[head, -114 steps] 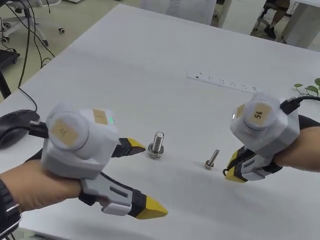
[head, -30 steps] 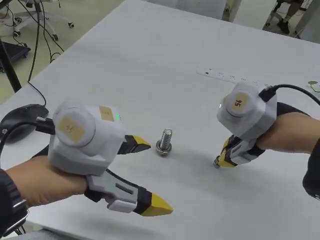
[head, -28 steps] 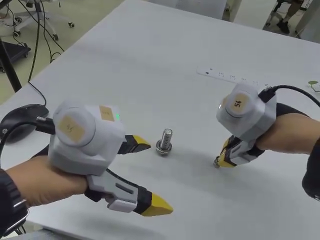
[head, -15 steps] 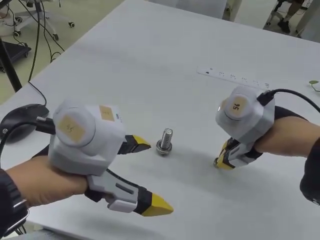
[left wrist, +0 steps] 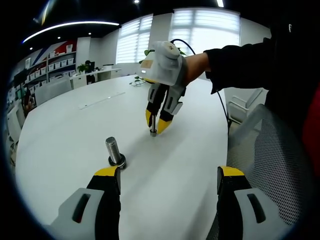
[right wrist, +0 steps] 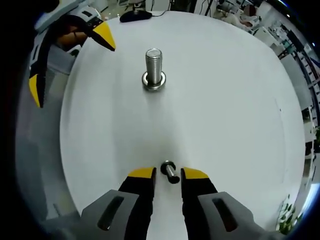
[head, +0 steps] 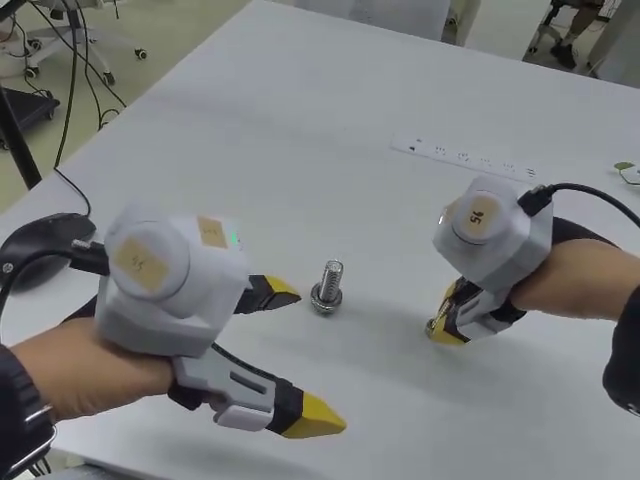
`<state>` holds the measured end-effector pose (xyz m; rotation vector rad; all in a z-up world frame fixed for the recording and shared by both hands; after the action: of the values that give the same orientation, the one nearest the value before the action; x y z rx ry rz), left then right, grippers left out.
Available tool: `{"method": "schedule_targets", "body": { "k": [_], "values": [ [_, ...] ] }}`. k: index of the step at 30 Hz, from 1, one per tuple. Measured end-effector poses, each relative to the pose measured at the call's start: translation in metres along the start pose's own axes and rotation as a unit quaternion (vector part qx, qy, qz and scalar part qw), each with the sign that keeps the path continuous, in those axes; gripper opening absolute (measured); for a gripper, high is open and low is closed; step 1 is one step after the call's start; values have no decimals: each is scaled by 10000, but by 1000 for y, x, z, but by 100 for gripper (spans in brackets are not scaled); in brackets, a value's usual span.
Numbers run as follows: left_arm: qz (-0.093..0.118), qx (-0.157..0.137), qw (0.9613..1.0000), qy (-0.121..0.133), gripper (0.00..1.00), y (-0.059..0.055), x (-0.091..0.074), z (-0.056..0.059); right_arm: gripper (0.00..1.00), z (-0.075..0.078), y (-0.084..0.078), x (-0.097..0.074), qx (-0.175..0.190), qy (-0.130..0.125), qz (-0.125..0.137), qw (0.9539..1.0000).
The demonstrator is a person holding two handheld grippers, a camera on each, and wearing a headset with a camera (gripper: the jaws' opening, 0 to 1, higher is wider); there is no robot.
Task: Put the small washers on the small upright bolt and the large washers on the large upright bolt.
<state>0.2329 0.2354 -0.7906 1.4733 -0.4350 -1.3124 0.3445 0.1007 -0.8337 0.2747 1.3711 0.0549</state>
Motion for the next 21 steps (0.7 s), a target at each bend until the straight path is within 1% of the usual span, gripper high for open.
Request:
{"method": "schedule_targets", "body": {
  "k": [5,8,12,15,19,21],
  "values": [
    [-17,9,10000,-18,79,0,0,1,29,-1,0,-4,66,-44,116,9999],
    [-24,10,10000,-16,79,-1,0,1,36,-3,-1,-6,128,-62,168,9998],
    [-19,13,10000,-22,79,0,0,3,39,-8,1,-14,302,-41,393,9988],
    [-23,18,10000,-25,79,0,0,3,44,-11,2,-20,324,-112,505,9981],
    [-22,16,10000,-23,79,0,-1,3,50,-14,5,-28,461,-194,765,9958],
    [-17,15,10000,-21,79,1,-2,3,52,-11,3,-29,533,-216,868,9946]
  ]
}}
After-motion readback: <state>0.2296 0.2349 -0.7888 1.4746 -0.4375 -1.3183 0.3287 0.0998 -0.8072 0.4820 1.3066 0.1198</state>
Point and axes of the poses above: the centre of the closed fingertips' face, and the gripper's own axes: x roughly forward along the fingers, z roughly to its right, y roughly out of its top, the point moved 3 cm from there along -x, roughly backward along the fingers, and after that the axes turned 5 degrees about -y, right-handed, at the moved point
